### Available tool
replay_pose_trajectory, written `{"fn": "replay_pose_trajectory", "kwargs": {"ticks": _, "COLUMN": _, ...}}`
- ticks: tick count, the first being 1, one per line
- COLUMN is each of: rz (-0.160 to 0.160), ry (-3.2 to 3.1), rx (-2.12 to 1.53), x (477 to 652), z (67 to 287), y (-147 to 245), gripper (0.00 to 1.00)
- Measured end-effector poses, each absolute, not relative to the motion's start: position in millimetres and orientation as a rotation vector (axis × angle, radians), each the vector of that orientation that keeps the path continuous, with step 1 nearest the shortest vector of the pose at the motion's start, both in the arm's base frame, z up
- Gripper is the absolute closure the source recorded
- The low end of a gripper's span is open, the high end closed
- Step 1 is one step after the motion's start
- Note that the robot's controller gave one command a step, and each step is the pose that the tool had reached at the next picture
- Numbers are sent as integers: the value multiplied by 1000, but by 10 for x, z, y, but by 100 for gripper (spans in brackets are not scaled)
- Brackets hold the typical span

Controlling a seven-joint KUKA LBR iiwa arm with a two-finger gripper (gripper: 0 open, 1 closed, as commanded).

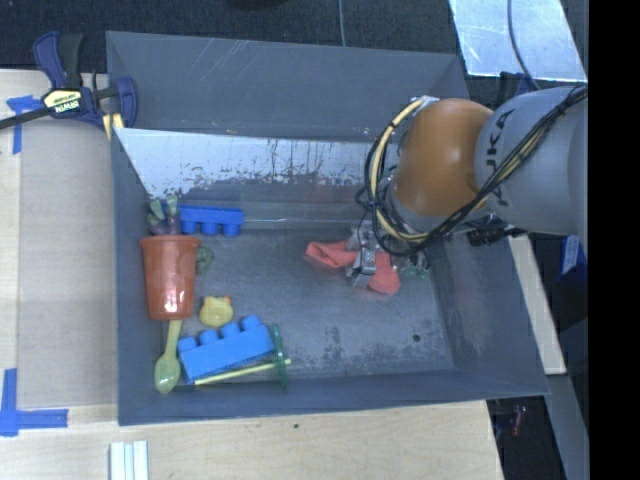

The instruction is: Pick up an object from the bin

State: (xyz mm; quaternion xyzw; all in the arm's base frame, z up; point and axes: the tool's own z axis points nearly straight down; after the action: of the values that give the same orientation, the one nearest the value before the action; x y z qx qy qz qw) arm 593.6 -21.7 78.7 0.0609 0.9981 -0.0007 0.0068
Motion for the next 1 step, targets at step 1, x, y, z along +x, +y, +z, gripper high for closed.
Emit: {"fn": "replay_pose_trajectory", "kwargs": {"ticks": 1, "rz": -2, "ry": 3122, "rx": 191, "x": 5936, "z": 787, "y": -217, "gripper": 100}}
